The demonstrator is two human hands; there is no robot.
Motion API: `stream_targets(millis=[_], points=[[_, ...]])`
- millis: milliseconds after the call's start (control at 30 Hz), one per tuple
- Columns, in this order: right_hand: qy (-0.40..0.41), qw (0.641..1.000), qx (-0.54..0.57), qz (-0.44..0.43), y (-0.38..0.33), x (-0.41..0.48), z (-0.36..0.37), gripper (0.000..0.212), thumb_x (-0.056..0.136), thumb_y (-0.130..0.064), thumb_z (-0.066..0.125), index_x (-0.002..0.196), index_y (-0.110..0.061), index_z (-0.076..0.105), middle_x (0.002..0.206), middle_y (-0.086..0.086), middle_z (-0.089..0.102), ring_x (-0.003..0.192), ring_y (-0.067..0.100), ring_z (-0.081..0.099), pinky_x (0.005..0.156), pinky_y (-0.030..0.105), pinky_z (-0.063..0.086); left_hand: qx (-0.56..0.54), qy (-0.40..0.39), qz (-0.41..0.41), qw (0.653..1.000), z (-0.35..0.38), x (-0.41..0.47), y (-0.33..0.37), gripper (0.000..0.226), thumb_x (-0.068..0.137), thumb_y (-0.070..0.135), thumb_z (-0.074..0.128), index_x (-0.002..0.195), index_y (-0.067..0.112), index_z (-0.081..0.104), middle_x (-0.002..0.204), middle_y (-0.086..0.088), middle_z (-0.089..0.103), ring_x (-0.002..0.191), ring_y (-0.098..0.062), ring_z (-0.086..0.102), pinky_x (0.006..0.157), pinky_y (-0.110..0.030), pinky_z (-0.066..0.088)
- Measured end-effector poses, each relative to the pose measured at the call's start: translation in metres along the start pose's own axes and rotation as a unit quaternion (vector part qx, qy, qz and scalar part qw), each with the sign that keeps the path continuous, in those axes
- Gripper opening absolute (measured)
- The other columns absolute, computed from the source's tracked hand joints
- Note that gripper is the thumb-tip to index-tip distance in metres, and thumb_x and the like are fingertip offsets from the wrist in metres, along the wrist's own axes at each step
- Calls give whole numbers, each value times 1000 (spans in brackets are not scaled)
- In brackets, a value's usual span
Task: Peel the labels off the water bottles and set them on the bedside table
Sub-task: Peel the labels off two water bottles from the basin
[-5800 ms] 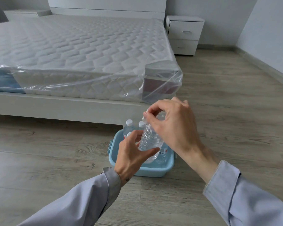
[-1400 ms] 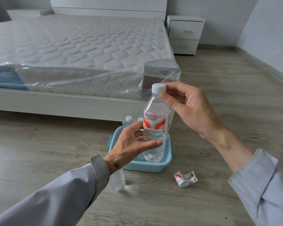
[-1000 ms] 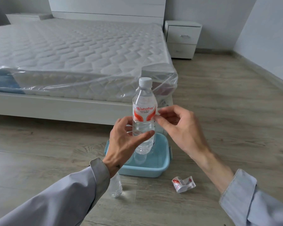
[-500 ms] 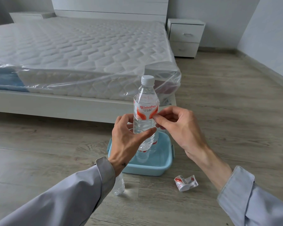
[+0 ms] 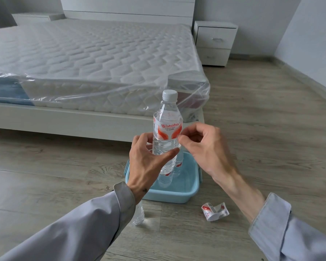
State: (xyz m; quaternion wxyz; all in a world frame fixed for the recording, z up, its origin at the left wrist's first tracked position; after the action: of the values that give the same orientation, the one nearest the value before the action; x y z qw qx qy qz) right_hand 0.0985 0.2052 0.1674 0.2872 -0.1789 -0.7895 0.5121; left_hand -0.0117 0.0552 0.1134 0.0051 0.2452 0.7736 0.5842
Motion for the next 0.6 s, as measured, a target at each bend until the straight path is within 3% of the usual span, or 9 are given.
stream_targets(millis=[67,200,300,467,533,600], points=[[5,1000,-2,-9,-2,-2,-1,12,85,-11,81,80,-19,75,77,-8,79,65,1,71,61,14,54,10,5,-2,1000,0,0,-3,66,66,47,98,117,17,68,117,0,62,105,-17,69,94,-37,62],[13,999,46,16,-3,-4,1,17,82,-16,87,86,-19,71,80,1,80,73,17,77,69,29,63,16,10,-6,1000,0,0,-10,67,65,46,99,117,16,68,115,0,61,105,-17,68,94,-37,62],[-12,996,75,45,-5,-6,8,22,80,-20,90,95,-24,75,82,-4,82,73,11,79,67,22,60,27,7,0,1000,2,-2,-13,66,66,45,98,117,16,68,114,1,61,105,-16,67,93,-33,60],[-38,999,-13,-31,-32,-6,16,7,86,-28,85,90,-23,85,79,-10,81,72,6,76,74,29,63,31,-19,5,999,10,-7,-17,59,65,41,99,110,26,64,112,5,62,101,-7,66,85,-8,50],[-20,992,-80,-96,-50,-4,15,9,87,-34,83,85,-25,84,72,-12,76,64,7,69,65,25,57,23,-45,5,999,16,-14,-20,60,65,41,99,111,25,64,113,7,66,102,-4,66,86,-11,52],[20,976,-153,-150,-67,0,9,9,88,-34,83,83,-27,82,69,-16,69,62,5,61,63,17,47,30,-75,3,997,23,-22,-26,60,66,40,99,113,23,65,115,6,71,105,-9,70,90,-23,58]])
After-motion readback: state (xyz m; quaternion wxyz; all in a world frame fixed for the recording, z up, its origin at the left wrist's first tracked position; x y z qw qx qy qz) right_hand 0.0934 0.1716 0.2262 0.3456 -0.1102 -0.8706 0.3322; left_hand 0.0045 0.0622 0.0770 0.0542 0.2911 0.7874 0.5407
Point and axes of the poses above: each hand's wrist, its own x-axis towards the middle knuckle, its own z-axis out of the palm, y = z × x, the point moved 8 cm from there along x, towards the middle knuckle
